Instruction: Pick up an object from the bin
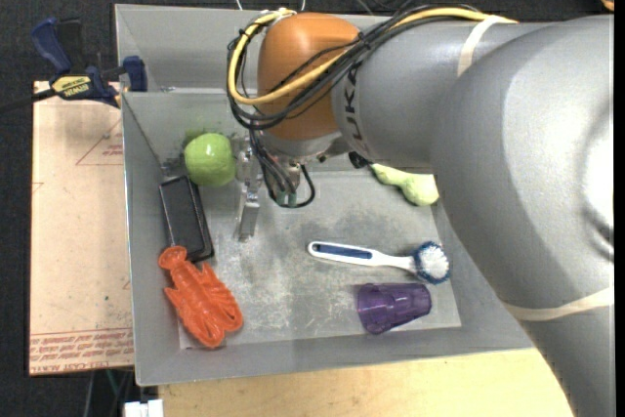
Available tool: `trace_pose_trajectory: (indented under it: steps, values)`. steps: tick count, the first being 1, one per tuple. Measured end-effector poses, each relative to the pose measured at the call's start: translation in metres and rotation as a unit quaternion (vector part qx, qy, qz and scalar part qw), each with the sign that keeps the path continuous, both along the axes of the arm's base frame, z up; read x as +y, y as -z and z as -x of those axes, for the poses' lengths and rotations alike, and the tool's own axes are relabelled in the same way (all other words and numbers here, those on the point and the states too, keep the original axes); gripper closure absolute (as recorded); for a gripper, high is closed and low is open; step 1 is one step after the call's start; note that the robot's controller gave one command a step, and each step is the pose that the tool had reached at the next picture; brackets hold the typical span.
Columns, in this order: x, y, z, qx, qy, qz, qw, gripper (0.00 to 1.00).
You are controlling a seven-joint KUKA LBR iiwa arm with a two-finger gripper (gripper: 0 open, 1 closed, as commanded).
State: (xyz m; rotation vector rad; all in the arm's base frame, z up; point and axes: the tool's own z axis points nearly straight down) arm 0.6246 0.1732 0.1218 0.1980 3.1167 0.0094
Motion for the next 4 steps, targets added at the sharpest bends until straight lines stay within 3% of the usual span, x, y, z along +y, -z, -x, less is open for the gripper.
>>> trace_pose_trajectory:
  steps: [1,2,3,4]
  values:
    - [-0.025,-0.018,0.014,0.0046,0.136,0.000,0.9906,0.00]
    - [-0.043,-0.101,0.007,0.0024,0.068,0.000,0.9976,0.00]
    - [-0.034,-0.111,0.010,-0.0078,0.038,-0.001,0.9992,0.00]
    - [-0.016,-0.064,0.025,-0.0024,0.054,0.000,0.9986,0.00]
